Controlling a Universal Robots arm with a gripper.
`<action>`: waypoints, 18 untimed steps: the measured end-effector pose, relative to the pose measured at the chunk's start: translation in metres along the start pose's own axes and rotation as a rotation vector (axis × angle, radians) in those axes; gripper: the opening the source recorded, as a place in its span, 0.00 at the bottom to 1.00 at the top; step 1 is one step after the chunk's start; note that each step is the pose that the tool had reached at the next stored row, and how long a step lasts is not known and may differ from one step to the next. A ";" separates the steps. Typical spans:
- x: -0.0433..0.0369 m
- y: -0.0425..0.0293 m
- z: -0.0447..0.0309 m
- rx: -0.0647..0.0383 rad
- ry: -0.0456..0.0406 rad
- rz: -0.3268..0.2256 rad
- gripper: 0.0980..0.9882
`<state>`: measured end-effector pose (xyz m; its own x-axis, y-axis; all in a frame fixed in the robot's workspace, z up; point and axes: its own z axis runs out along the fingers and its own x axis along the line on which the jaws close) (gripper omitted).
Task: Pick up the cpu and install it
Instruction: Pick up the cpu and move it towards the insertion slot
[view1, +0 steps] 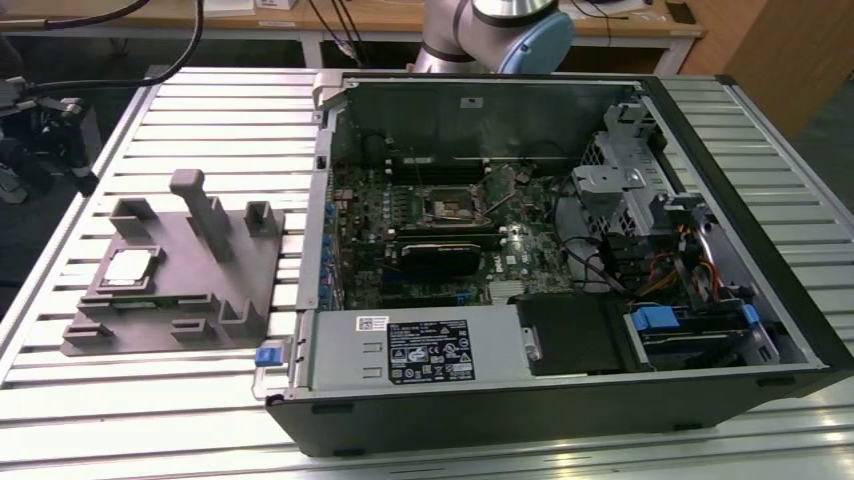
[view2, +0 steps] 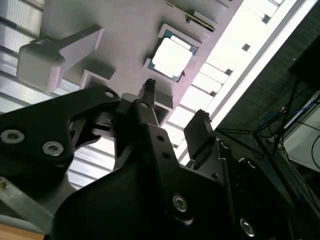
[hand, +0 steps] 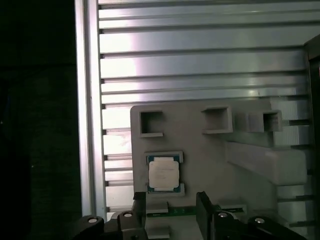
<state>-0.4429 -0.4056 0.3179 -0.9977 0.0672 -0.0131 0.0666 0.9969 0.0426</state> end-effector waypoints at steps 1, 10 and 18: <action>0.0000 -0.0001 0.0018 0.000 0.0006 0.000 0.48; 0.0001 -0.0011 0.0181 0.000 0.0029 -0.022 0.55; 0.0003 -0.0018 0.0318 -0.001 0.0108 -0.103 0.55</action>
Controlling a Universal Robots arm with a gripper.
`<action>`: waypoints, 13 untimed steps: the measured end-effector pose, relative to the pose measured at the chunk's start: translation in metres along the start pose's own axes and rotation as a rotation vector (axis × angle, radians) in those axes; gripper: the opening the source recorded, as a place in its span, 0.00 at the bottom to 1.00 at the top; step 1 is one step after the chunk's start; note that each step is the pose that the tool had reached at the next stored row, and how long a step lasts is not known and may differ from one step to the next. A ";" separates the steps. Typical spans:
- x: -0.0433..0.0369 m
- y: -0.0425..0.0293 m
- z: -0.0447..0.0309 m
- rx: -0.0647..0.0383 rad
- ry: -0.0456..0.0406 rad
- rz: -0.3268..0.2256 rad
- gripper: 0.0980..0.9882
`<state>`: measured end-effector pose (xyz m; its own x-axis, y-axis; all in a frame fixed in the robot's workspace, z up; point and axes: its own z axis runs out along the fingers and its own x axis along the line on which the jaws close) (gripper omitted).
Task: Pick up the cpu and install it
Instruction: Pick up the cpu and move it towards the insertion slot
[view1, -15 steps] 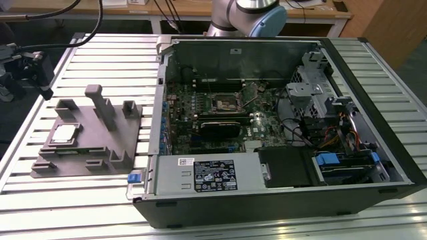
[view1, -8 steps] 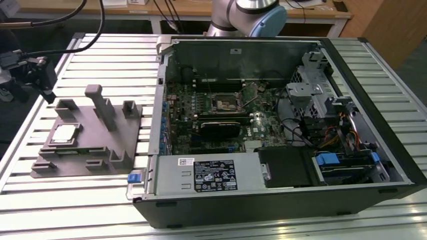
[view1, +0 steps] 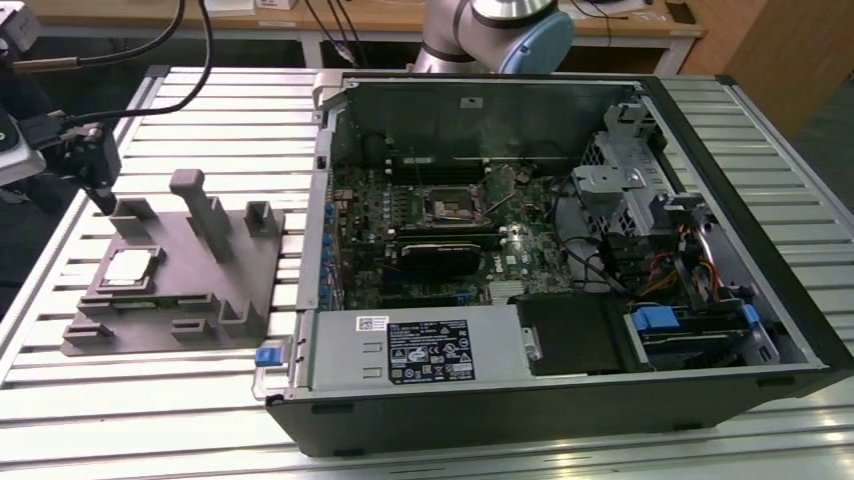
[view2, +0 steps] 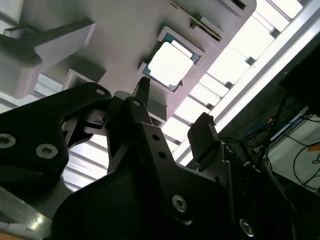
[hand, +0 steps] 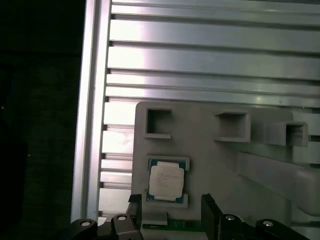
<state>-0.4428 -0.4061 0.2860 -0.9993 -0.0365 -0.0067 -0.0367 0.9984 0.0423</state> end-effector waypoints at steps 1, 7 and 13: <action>0.0000 -0.0001 0.0018 0.000 0.0000 0.000 0.55; 0.0001 -0.0010 0.0127 0.000 0.0015 0.000 0.56; 0.0002 -0.0014 0.0235 0.003 0.0011 0.012 0.63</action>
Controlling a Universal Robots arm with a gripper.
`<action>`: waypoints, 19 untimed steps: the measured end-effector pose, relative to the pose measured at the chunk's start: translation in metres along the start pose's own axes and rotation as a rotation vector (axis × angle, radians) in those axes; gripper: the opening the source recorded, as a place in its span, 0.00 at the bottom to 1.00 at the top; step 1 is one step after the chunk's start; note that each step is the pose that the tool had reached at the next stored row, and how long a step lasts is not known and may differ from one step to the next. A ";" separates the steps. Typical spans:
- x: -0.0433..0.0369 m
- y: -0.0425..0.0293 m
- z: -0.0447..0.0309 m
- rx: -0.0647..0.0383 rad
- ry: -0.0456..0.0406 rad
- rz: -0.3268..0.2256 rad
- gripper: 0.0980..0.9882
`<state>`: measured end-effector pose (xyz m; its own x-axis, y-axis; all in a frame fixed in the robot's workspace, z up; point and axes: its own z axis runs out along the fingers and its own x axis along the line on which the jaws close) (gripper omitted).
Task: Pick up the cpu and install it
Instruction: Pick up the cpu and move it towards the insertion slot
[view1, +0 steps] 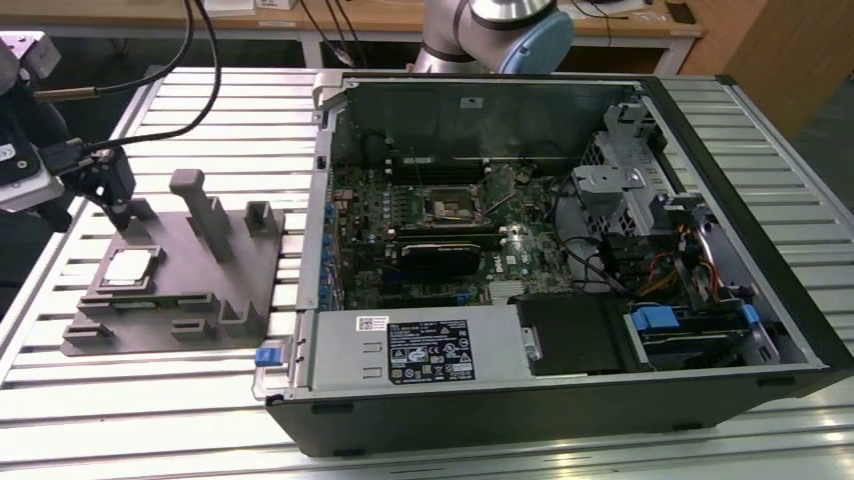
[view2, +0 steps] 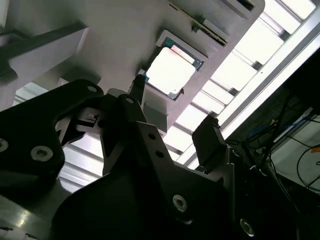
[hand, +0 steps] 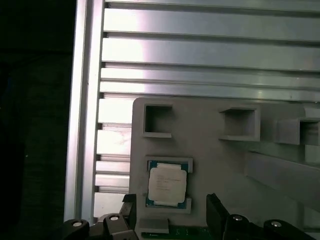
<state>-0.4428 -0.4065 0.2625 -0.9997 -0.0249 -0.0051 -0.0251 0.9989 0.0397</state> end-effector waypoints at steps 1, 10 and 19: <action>0.0000 -0.0001 0.0017 0.001 -0.0002 0.001 0.63; 0.0001 -0.0006 0.0157 0.006 -0.0001 0.003 0.63; 0.0001 -0.0010 0.0249 0.007 0.0000 0.004 0.63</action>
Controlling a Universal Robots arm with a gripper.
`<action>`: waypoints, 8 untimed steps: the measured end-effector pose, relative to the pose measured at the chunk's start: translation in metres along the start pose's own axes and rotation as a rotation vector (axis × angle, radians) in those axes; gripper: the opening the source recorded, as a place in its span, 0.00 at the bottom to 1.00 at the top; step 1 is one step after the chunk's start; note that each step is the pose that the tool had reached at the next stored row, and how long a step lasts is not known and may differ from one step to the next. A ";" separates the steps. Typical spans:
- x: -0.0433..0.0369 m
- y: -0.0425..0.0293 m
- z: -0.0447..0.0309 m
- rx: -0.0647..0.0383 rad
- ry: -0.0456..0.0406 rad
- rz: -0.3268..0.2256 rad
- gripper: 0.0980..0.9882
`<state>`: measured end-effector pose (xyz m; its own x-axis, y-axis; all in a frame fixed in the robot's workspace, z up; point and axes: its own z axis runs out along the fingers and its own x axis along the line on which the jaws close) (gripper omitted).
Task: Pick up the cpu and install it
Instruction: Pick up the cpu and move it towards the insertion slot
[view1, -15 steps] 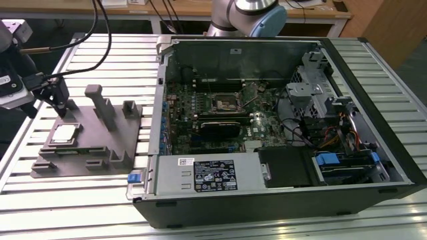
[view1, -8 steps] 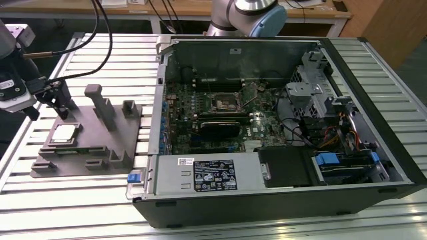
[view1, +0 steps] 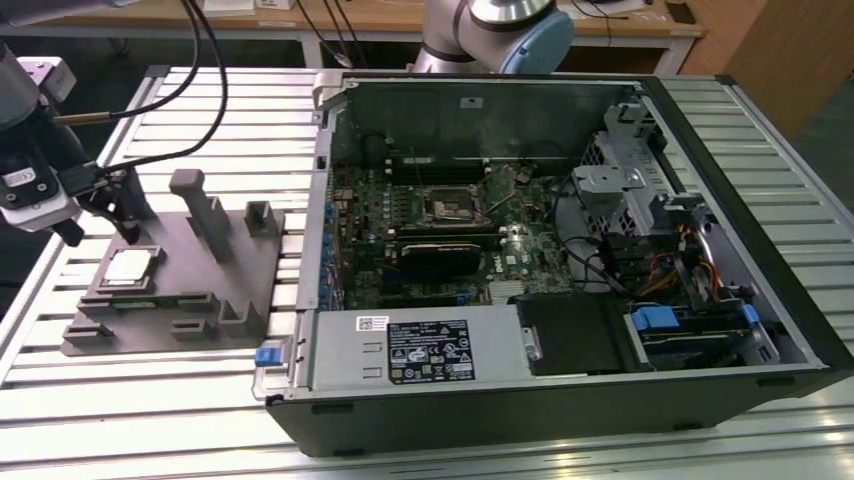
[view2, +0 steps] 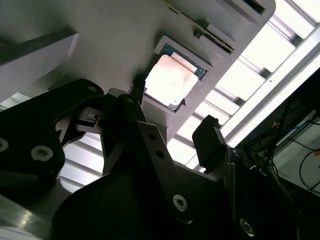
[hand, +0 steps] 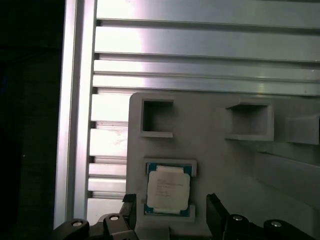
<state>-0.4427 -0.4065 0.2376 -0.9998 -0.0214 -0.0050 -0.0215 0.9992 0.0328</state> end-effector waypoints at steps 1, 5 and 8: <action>0.0000 0.0000 0.0011 0.000 -0.0001 0.000 0.63; 0.0000 -0.0002 0.0055 0.005 -0.0001 0.003 0.63; -0.0001 -0.0003 0.0100 0.008 -0.0003 0.014 0.63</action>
<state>-0.4426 -0.4065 0.2276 -1.0000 -0.0075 -0.0049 -0.0076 0.9997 0.0249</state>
